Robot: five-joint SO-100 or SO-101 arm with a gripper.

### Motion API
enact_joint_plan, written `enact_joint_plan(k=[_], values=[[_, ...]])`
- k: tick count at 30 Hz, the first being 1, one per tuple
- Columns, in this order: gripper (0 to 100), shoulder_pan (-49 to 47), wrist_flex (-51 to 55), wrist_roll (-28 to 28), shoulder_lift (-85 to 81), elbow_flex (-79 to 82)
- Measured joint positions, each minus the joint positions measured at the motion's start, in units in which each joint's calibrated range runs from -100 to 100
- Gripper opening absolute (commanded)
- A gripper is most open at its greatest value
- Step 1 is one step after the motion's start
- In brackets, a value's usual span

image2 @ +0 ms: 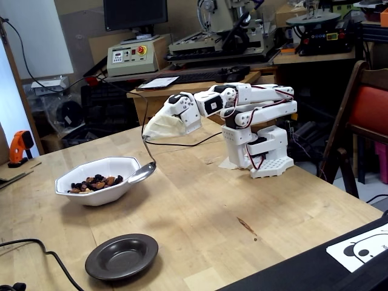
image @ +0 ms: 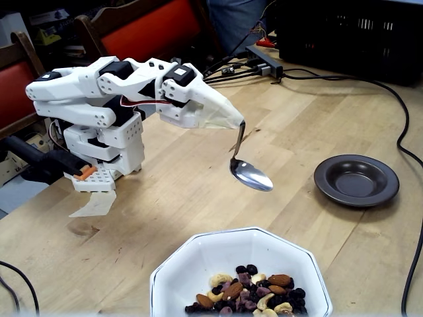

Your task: Use spoon to transfer food from the white bowl to brown plate

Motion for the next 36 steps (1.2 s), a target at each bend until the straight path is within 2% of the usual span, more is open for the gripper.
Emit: enact_joint_plan(k=[7, 22, 36], values=[[3, 0.0, 0.0, 0.0, 2.9, -6.0], [3, 0.0, 0.0, 0.0, 28.3, -31.7], [3, 0.0, 0.0, 0.0, 41.3, -43.9]])
